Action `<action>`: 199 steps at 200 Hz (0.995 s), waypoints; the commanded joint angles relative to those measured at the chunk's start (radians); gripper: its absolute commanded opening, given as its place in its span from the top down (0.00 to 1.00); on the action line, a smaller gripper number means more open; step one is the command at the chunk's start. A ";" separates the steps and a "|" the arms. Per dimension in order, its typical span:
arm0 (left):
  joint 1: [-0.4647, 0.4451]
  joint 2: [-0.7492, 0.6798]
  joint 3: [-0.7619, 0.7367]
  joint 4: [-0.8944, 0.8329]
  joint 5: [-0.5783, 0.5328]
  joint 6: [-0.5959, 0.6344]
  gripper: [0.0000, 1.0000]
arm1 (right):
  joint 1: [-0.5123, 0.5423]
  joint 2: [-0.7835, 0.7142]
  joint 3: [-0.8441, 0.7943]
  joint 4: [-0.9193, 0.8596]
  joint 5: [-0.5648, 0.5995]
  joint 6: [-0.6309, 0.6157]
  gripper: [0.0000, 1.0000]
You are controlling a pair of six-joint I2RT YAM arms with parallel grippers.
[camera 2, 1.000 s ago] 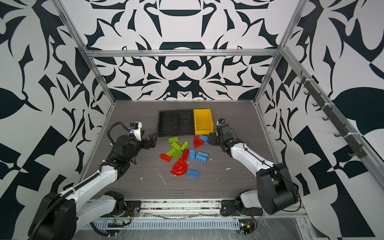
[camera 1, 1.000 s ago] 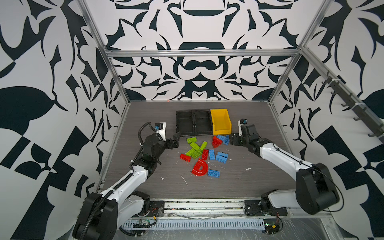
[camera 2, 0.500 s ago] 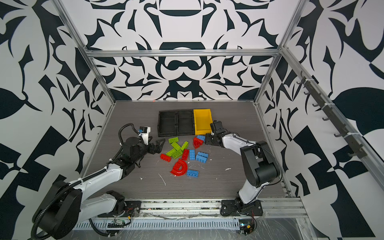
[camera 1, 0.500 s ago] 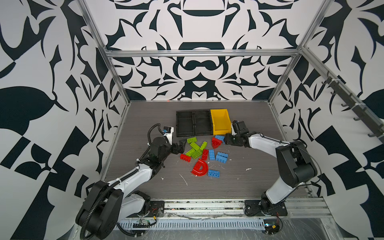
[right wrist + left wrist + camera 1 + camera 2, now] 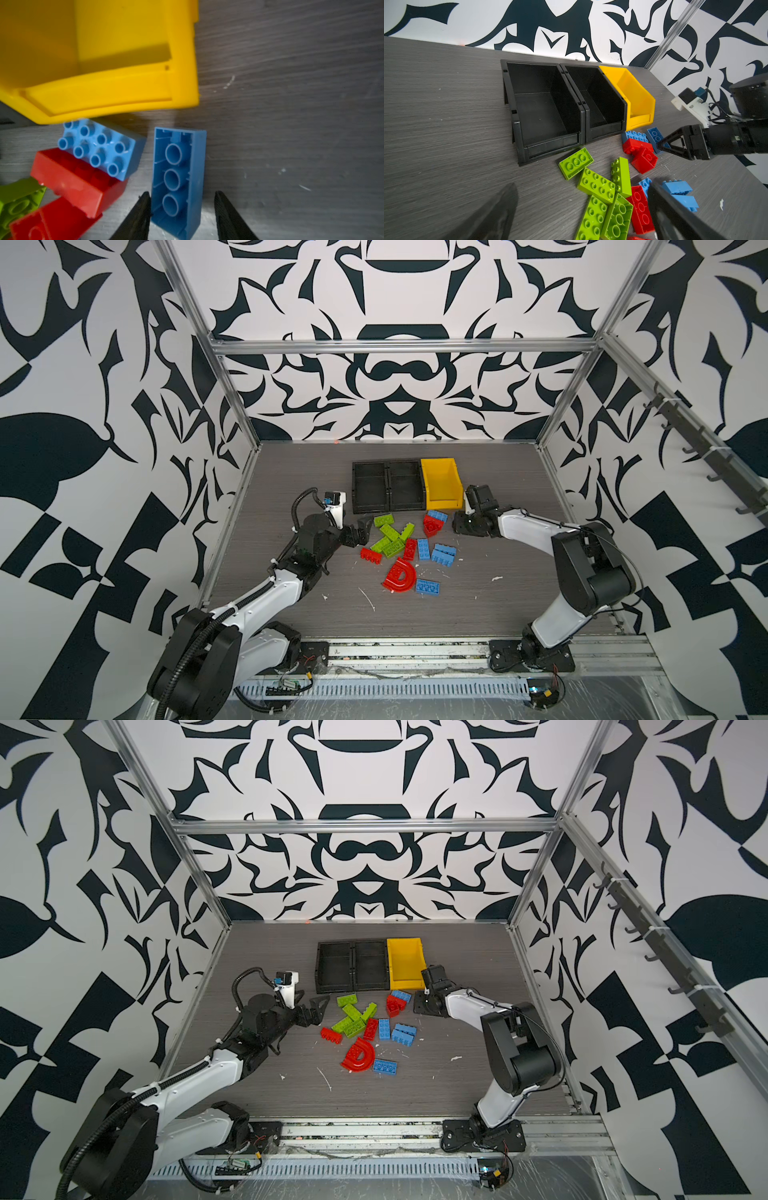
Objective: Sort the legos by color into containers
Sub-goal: 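Grasp the light-blue brick with the right gripper while the left arm advances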
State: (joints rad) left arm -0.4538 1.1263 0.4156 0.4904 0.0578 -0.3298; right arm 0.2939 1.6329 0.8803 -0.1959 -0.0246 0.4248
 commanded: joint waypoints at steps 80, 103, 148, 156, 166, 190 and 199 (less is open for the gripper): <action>-0.003 -0.005 -0.032 0.044 0.072 -0.033 0.00 | -0.017 0.002 0.118 -0.114 0.004 -0.103 0.38; -0.003 -0.013 -0.035 0.037 0.069 -0.009 0.00 | -0.016 0.033 0.125 -0.105 0.014 -0.090 0.39; -0.003 -0.033 -0.040 0.029 0.063 0.000 0.00 | -0.016 0.082 0.125 -0.102 0.040 -0.076 0.41; -0.003 -0.034 -0.042 0.033 0.063 0.001 0.00 | -0.015 0.085 0.123 -0.097 0.037 -0.075 0.42; -0.003 -0.033 -0.040 0.031 0.062 0.003 0.00 | -0.014 0.088 0.123 -0.095 0.040 -0.071 0.43; -0.002 -0.033 -0.039 0.030 0.062 0.004 0.00 | -0.013 0.090 0.121 -0.090 0.046 -0.069 0.47; -0.003 -0.033 -0.040 0.031 0.062 0.002 0.00 | -0.012 0.090 0.121 -0.090 0.046 -0.071 0.48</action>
State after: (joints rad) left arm -0.4538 1.1080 0.3901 0.5053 0.1127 -0.3347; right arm 0.2764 1.7332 0.9775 -0.2874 0.0010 0.3458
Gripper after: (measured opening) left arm 0.997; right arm 0.533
